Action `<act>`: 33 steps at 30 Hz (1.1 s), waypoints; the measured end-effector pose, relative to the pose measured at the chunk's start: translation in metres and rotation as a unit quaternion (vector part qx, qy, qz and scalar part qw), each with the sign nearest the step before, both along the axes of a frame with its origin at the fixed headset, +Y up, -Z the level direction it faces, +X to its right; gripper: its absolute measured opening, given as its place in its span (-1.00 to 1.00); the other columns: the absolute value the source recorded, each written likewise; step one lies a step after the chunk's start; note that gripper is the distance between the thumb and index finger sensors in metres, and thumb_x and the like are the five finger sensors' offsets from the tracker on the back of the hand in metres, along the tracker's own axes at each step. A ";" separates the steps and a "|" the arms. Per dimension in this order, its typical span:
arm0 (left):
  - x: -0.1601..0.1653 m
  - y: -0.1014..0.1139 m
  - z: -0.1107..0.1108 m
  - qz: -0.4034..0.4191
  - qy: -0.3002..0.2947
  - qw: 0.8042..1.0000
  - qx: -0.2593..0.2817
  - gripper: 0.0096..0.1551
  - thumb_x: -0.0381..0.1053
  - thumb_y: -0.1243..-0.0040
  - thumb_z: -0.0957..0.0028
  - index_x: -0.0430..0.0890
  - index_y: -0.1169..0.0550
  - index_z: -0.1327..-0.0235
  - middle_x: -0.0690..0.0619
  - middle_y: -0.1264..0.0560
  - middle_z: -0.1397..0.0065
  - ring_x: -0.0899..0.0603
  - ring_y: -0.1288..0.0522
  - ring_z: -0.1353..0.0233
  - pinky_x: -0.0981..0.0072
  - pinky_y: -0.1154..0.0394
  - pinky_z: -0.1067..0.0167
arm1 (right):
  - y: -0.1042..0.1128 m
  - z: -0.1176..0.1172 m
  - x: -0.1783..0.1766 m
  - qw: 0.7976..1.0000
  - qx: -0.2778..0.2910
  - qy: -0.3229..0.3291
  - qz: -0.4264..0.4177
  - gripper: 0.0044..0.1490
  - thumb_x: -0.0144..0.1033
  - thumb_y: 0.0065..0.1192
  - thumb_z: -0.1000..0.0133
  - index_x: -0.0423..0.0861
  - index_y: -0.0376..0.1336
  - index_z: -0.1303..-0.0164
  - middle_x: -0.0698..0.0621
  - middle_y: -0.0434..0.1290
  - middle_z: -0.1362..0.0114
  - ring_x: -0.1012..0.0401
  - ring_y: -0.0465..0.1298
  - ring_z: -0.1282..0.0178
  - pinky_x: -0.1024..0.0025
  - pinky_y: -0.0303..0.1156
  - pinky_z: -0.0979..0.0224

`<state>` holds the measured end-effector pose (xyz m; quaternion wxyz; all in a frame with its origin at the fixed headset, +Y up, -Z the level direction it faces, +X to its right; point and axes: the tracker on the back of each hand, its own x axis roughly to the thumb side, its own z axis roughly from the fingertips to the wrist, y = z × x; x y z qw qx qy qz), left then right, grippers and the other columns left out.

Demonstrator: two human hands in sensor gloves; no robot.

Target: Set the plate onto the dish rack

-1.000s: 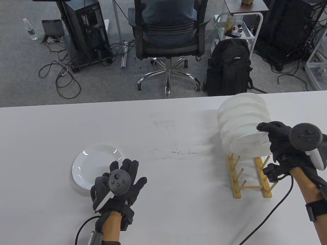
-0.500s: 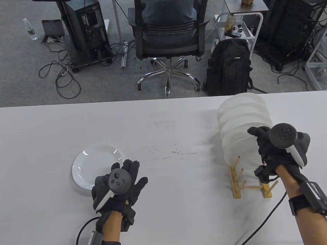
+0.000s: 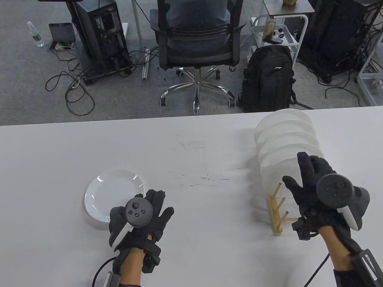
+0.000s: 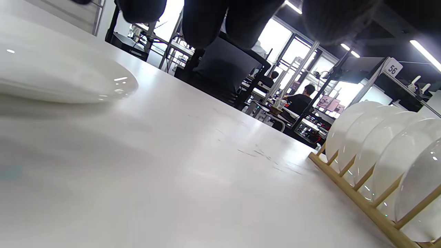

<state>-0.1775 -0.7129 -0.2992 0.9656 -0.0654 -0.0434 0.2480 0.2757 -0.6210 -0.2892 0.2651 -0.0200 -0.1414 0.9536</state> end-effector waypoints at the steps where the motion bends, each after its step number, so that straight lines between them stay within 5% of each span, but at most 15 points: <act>1: -0.002 0.001 0.001 -0.003 0.013 1.000 -0.001 -0.15 0.30 -0.02 -0.14 -0.04 -0.24 -0.66 -0.13 -0.14 -0.73 -0.61 -0.04 -0.64 -0.60 -0.03 -0.36 | -0.006 0.003 -0.001 1.000 0.006 0.007 0.003 0.07 0.17 0.23 -0.05 0.00 -0.10 -0.68 -0.21 -0.12 -0.76 -0.36 -0.18 -0.71 -0.46 -0.29 -0.58; 6: -0.033 0.010 0.001 0.007 0.119 0.993 0.012 -0.16 0.28 -0.03 -0.14 -0.09 -0.28 -0.64 -0.28 -0.10 -0.70 -0.61 -0.19 -0.57 -0.49 -0.17 -0.38 | -0.033 0.010 -0.002 0.998 0.021 0.019 0.050 0.17 0.21 0.30 0.01 0.04 -0.17 -0.69 -0.16 -0.27 -0.80 -0.31 -0.36 -0.72 -0.47 -0.39 -0.57; 11: -0.100 0.013 -0.016 -0.043 0.287 0.957 0.006 -0.11 0.28 -0.07 -0.12 -0.16 -0.25 -0.62 -0.32 -0.25 -0.60 -0.52 -0.46 -0.36 -0.31 -0.40 -0.26 | -0.045 0.008 -0.002 0.999 -0.012 0.031 0.042 0.17 0.18 0.29 0.00 -0.01 -0.17 -0.68 -0.19 -0.26 -0.79 -0.32 -0.36 -0.71 -0.48 -0.39 -0.55; 16: -0.151 -0.020 -0.026 -0.116 0.369 0.911 -0.142 0.05 0.42 0.01 -0.07 -0.35 -0.24 -0.51 -0.23 -0.50 -0.28 -0.33 -0.69 -0.02 -0.07 -0.61 0.03 | -0.046 0.006 -0.003 0.998 -0.021 0.038 0.041 0.17 0.15 0.29 -0.01 -0.05 -0.17 -0.68 -0.20 -0.26 -0.79 -0.33 -0.36 -0.70 -0.48 -0.40 -0.55; 20: -0.160 -0.057 -0.026 -0.046 0.389 0.894 -0.217 0.08 0.47 -0.12 0.02 -0.38 -0.34 -0.37 -0.06 -0.62 -0.06 -0.13 -0.80 0.22 0.16 -0.72 0.25 | -0.047 0.005 -0.003 0.998 -0.027 0.043 0.039 0.17 0.14 0.29 -0.02 -0.06 -0.18 -0.68 -0.21 -0.26 -0.78 -0.33 -0.37 -0.70 -0.48 -0.40 -0.55; 22: -0.160 -0.073 -0.024 0.027 0.402 0.876 -0.266 -0.04 0.32 -0.27 0.01 -0.32 -0.27 -0.34 0.10 -0.57 0.01 0.04 -0.79 0.27 0.30 -0.75 0.26 | -0.048 0.005 -0.003 0.998 -0.028 0.044 0.038 0.17 0.14 0.28 -0.02 -0.07 -0.18 -0.67 -0.22 -0.28 -0.78 -0.33 -0.37 -0.70 -0.48 -0.39 -0.54; 23: -0.161 -0.075 -0.023 0.048 0.424 0.877 -0.220 -0.14 0.24 -0.31 0.00 -0.33 -0.34 -0.27 0.10 -0.60 0.06 0.06 -0.80 0.32 0.33 -0.76 0.31 | -0.048 0.006 -0.002 0.998 -0.027 0.045 0.035 0.16 0.13 0.28 -0.02 -0.08 -0.18 -0.67 -0.22 -0.29 -0.78 -0.34 -0.38 -0.69 -0.48 -0.40 -0.54; 27: -0.172 -0.076 -0.012 0.144 0.460 0.853 -0.198 -0.39 0.06 -0.28 -0.06 -0.33 -0.46 -0.18 0.01 -0.70 0.11 0.01 -0.88 0.35 0.32 -0.80 0.38 | -0.047 0.007 -0.003 0.998 -0.033 0.049 0.028 0.16 0.12 0.28 -0.03 -0.09 -0.18 -0.67 -0.22 -0.29 -0.78 -0.34 -0.38 -0.69 -0.48 -0.40 -0.54; 33: -0.174 -0.033 -0.002 0.071 0.457 0.881 -0.102 -0.45 -0.02 -0.20 -0.10 -0.31 -0.46 -0.22 -0.11 -0.74 -0.01 -0.02 -0.92 0.32 0.36 -0.82 0.39 | -0.049 0.006 -0.005 0.997 -0.042 0.057 0.030 0.15 0.11 0.27 -0.04 -0.10 -0.19 -0.67 -0.23 -0.30 -0.77 -0.34 -0.38 -0.69 -0.48 -0.40 -0.54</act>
